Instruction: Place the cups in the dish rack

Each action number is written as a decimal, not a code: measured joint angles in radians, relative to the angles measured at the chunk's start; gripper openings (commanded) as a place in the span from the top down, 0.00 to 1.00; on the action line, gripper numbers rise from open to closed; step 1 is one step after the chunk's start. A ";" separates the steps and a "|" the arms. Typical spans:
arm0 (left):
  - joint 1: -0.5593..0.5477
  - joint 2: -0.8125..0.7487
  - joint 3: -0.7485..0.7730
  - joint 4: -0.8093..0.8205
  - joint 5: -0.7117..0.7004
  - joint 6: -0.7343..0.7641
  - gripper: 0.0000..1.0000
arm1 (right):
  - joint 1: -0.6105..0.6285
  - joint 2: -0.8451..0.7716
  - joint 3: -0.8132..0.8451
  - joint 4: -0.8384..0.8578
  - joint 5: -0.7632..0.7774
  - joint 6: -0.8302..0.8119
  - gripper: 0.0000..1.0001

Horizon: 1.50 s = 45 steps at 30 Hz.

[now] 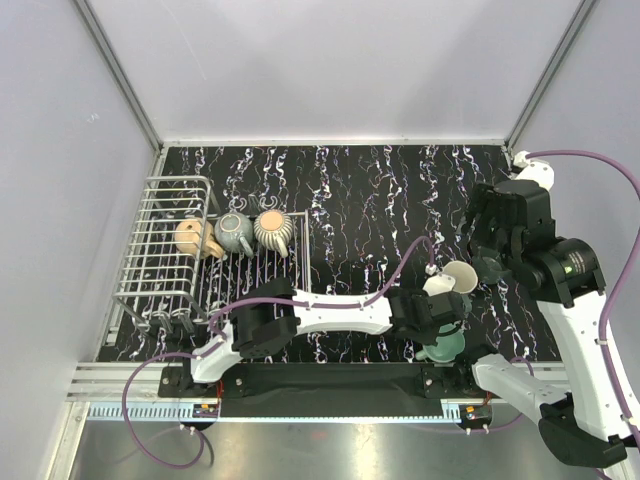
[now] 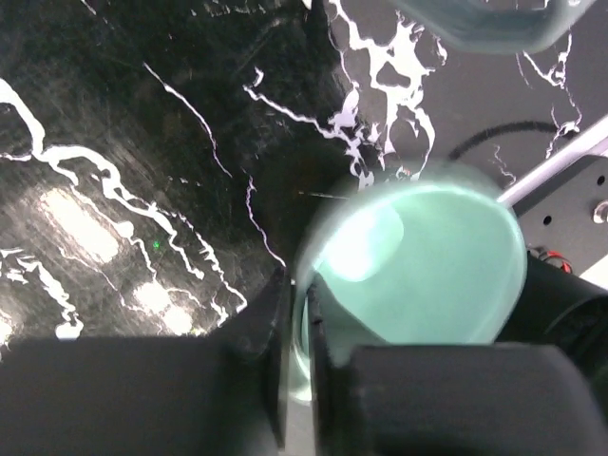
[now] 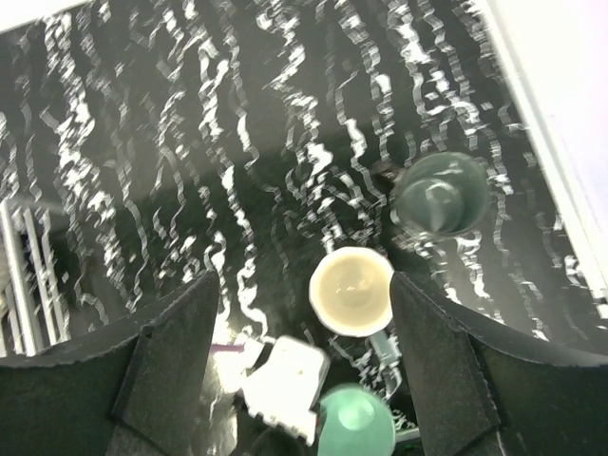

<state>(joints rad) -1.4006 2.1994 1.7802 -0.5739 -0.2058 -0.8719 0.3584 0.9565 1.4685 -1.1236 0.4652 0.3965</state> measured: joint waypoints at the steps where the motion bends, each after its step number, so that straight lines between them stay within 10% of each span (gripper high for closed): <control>1: 0.003 0.000 0.000 -0.002 0.006 0.009 1.00 | 0.000 0.000 -0.004 0.000 -0.019 0.000 0.20; 12: 0.011 -0.174 -0.223 -0.013 0.002 -0.006 1.00 | -0.002 0.002 -0.007 0.003 -0.173 -0.005 0.18; 31: 0.415 -1.281 -0.680 -0.043 -0.072 -0.084 1.00 | -0.002 0.013 -0.113 0.217 -0.748 -0.008 0.08; 45: 0.506 -1.558 -1.001 0.442 -0.101 -0.272 1.00 | 0.094 0.055 -0.459 1.045 -1.309 0.462 0.13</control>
<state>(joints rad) -0.8948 0.6411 0.7795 -0.1322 -0.3069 -1.1439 0.4526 1.0119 1.0096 -0.0788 -0.8436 0.8589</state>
